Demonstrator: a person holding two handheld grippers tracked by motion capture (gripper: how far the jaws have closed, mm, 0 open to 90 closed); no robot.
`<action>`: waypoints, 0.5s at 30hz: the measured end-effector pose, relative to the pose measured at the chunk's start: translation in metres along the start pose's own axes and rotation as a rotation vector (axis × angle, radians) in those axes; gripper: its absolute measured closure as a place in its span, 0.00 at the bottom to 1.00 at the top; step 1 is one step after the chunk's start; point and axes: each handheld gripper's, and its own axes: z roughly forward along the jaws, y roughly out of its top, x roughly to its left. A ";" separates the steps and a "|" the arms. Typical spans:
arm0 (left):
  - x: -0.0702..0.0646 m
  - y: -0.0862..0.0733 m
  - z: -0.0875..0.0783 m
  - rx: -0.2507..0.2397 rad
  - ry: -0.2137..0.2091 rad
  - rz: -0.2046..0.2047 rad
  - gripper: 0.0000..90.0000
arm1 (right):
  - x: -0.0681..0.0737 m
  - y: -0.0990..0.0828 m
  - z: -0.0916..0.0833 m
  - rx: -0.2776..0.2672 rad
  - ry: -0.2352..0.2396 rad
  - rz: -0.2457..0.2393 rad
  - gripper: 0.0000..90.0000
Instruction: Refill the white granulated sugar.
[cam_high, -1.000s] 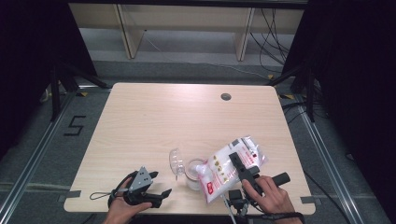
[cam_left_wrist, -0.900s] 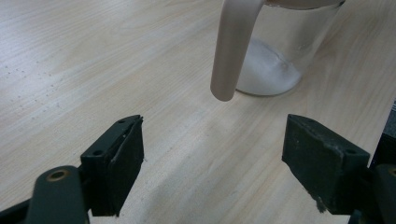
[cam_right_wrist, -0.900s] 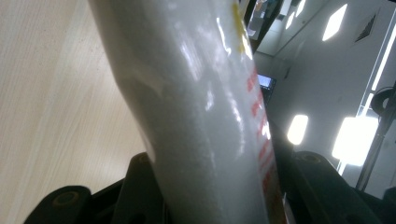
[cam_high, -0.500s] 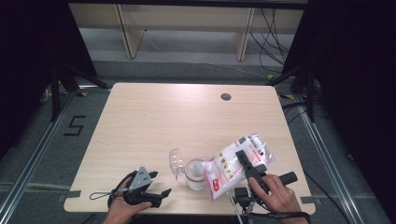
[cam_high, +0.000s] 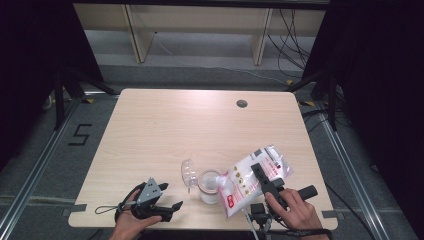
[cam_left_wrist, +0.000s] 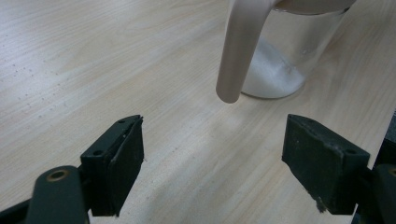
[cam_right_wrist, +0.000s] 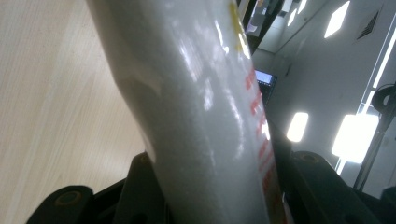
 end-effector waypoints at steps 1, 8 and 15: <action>0.000 0.000 0.000 0.000 0.000 0.000 0.23 | 0.000 0.000 0.000 0.000 0.000 0.000 0.70; 0.001 0.001 0.001 0.013 0.007 0.012 0.23 | 0.001 0.005 0.001 -0.010 -0.004 0.033 0.70; 0.002 0.001 0.002 0.016 0.004 0.008 0.23 | 0.001 0.006 0.007 -0.017 0.003 0.032 0.71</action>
